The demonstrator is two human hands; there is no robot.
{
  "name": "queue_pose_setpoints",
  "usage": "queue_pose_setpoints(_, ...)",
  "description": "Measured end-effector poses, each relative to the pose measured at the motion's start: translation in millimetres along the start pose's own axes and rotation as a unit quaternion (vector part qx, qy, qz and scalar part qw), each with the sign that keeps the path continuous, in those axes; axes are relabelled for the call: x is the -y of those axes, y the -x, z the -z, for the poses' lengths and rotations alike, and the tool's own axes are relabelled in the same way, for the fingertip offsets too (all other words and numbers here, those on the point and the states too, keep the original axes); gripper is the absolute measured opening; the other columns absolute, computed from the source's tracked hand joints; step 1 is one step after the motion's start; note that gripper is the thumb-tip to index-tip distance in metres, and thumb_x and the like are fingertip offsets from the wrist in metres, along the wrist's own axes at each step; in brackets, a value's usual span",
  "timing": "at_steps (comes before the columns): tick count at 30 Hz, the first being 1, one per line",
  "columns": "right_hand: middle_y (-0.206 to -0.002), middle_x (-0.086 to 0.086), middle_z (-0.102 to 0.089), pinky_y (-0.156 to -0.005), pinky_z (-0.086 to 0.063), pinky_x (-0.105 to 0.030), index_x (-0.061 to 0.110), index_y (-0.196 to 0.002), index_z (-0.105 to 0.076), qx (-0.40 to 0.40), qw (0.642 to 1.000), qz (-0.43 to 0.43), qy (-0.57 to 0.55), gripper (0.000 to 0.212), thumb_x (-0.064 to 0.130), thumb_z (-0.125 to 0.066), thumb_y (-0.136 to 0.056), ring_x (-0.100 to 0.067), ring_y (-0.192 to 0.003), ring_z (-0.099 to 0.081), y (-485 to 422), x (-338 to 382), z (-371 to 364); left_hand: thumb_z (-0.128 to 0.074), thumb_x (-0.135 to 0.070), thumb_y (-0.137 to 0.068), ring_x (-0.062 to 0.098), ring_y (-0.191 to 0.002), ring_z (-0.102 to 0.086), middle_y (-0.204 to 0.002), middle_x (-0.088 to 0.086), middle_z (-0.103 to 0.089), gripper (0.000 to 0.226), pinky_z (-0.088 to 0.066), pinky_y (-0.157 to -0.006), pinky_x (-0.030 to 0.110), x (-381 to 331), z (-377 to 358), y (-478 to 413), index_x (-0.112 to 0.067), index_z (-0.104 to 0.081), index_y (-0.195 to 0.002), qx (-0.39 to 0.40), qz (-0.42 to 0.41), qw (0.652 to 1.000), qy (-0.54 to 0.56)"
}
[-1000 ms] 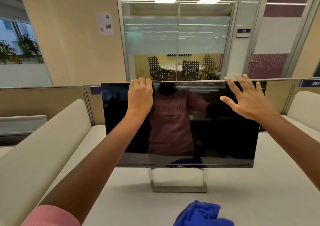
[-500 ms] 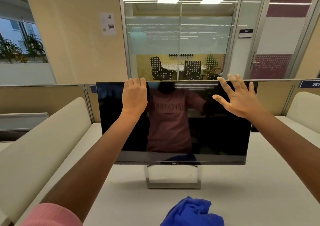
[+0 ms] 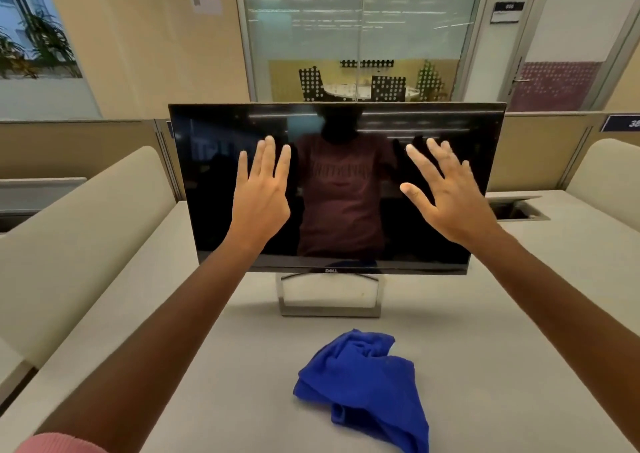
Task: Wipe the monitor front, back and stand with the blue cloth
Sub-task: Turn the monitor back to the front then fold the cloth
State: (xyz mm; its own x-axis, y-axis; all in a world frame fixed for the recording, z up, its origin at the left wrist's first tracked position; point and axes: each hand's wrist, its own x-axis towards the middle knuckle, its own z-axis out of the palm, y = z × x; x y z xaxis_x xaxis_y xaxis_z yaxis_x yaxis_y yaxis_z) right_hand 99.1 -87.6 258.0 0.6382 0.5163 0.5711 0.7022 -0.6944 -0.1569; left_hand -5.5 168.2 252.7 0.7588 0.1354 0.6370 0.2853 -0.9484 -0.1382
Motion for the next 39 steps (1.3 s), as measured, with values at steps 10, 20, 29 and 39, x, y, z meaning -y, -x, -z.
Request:
queue_pose_setpoints(10,-0.149,0.008,-0.028,-0.099,-0.023,-0.014,0.031,-0.143,-0.025,0.254,0.953,-0.042,-0.157,0.059,0.053,-0.033,-0.089,-0.008,-0.135,-0.027,149.1,24.0,-59.7,-0.059,-0.010,-0.078,0.036,-0.118,-0.053,-0.122,0.019,-0.060,0.033,-0.040,-0.098,0.050,-61.3,-46.2,122.3,-0.006,-0.062,-0.111,0.115,-0.058,0.985,0.118)
queue_pose_setpoints(20,-0.153,0.009,-0.005,-0.097,-0.016,-0.008,0.035,-0.146,-0.011,0.342,0.932,0.038,-0.110,0.085,0.070,-0.030,-0.070,-0.007,-0.139,-0.014,230.6,16.3,-83.9,-0.033,-0.075,-0.071,0.010,-0.129,-0.035,-0.148,-0.011,-0.029,0.086,-0.023,-0.100,0.015,-63.0,-57.6,193.0,-0.029,-0.019,-0.143,0.432,-0.182,0.841,0.270)
queue_pose_setpoints(29,-0.101,0.010,-0.054,-0.073,-0.048,-0.020,0.016,-0.105,-0.061,0.179,0.957,-0.107,-0.200,0.022,0.018,-0.052,-0.085,-0.012,-0.087,-0.055,224.7,1.7,-87.2,-0.044,-0.026,-0.095,0.008,-0.093,-0.054,-0.113,-0.001,-0.062,0.025,-0.032,-0.074,0.006,-62.1,-63.3,188.3,-0.018,-0.056,-0.115,0.311,-0.101,0.904,0.277)
queue_pose_setpoints(39,-0.102,0.010,-0.054,-0.072,-0.043,-0.004,0.027,-0.109,-0.050,0.046,0.946,-0.106,-0.304,0.027,0.008,-0.053,-0.090,-0.002,-0.086,-0.056,182.4,-8.5,-64.3,-0.035,-0.031,-0.096,0.007,-0.084,-0.049,-0.095,-0.011,-0.054,0.027,-0.037,-0.067,0.009,-69.5,-44.6,136.4,-0.017,-0.056,-0.105,0.200,-0.013,0.906,0.373)
